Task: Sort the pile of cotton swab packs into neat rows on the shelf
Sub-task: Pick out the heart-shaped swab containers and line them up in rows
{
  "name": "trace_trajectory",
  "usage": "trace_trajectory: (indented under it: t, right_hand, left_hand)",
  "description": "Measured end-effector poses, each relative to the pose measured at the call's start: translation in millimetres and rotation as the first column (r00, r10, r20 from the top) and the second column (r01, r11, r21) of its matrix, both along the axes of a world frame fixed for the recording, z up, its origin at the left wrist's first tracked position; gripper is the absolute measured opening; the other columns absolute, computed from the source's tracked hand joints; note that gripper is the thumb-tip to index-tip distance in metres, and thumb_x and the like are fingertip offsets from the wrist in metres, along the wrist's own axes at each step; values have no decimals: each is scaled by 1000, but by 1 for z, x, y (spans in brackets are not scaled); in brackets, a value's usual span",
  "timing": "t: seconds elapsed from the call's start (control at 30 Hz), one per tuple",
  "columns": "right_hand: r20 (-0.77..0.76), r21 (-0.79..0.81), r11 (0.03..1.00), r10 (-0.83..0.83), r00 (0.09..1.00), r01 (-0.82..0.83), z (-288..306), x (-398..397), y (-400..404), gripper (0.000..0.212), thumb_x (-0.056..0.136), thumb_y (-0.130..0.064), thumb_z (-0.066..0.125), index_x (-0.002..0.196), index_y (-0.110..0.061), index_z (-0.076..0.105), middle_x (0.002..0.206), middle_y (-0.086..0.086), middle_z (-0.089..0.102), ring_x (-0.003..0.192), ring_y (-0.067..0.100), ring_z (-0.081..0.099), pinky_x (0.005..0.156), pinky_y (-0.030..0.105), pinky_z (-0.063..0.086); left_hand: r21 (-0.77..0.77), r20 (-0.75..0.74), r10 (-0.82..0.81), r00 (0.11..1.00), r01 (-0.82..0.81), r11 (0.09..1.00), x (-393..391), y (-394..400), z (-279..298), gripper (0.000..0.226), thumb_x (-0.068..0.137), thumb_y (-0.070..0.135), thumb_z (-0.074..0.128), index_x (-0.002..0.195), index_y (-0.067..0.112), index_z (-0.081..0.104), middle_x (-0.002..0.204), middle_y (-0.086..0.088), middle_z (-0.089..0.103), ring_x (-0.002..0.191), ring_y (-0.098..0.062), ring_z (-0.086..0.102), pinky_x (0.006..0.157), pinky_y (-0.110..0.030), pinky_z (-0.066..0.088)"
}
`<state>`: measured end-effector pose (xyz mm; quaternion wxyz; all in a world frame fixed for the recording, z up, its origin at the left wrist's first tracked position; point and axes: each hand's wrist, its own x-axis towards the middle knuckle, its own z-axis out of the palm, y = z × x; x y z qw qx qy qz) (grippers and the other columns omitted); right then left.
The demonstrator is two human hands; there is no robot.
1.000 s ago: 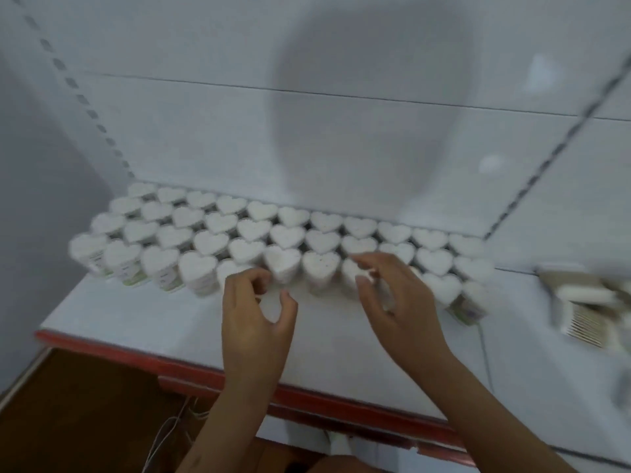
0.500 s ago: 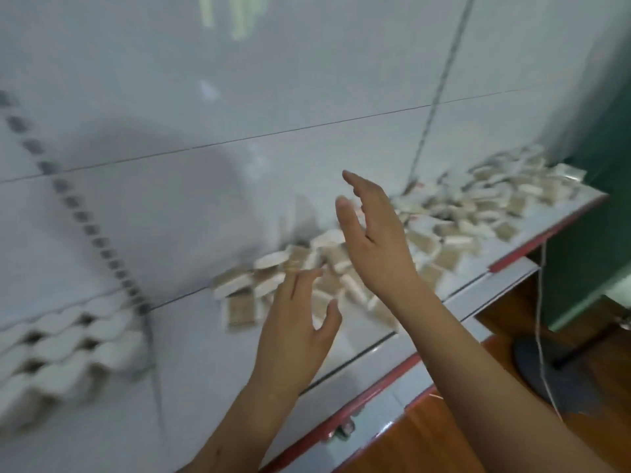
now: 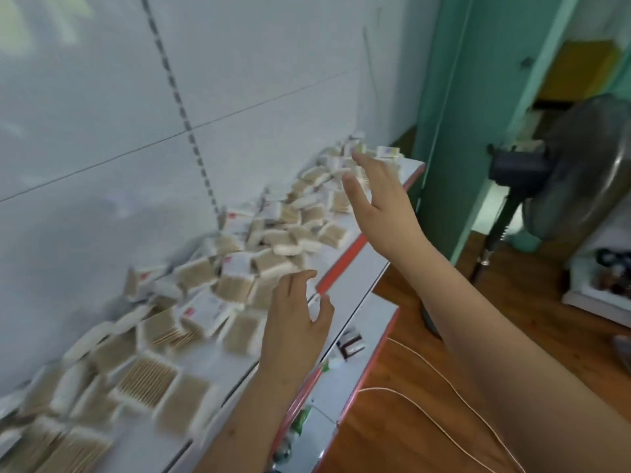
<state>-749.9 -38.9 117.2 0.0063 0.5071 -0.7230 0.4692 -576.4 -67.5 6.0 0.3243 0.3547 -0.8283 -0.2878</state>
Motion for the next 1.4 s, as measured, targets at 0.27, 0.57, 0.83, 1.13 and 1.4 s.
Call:
trace_trajectory:
  t: [0.27,0.57,0.83,1.13,1.4]
  right_hand:
    - [-13,59,994,-97,995,97,-32,-138,-36,57,101,-57,34,150,-27,35,155,-7,39,141,15,36,118,37,28]
    - [-91,174,985,13,996,3,-10,-266,-151,49,103,-46,40,148,-27,37,153,-5,39,137,11,37,104,21,23]
    - [4,255,959,123,992,-120,-57,-383,-230,51,99,-45,51,146,-32,37,152,-10,38,126,-2,35,102,23,26]
    - [1,386,891,259,966,-239,-125,-509,-301,58,90,-38,66,143,-27,44,146,-3,47,131,16,47,111,40,40]
    - [-252,380,744,655,712,-549,-138,-436,-358,49,92,-39,59,135,-16,54,125,6,61,117,26,54,97,41,45]
  left_hand:
    - [9,5,-51,999,51,999,-134,-74,-20,34,94,25,59,128,26,55,126,9,50,119,-11,49,90,-21,41]
    - [-10,-9,40,999,-40,999,-277,-173,-24,40,90,34,51,127,22,57,126,5,52,118,-14,50,93,-32,46]
    - [-57,-38,129,991,-131,990,-367,-225,-51,38,89,37,45,123,27,61,121,9,54,110,-9,51,93,-31,48]
    - [-213,219,567,794,-528,822,-441,-256,-72,53,85,39,54,136,24,58,139,-3,56,123,-25,45,96,-43,46]
    - [-372,308,713,629,-610,699,-454,-251,-66,52,80,42,60,125,17,64,127,2,60,103,-27,53,84,-42,50]
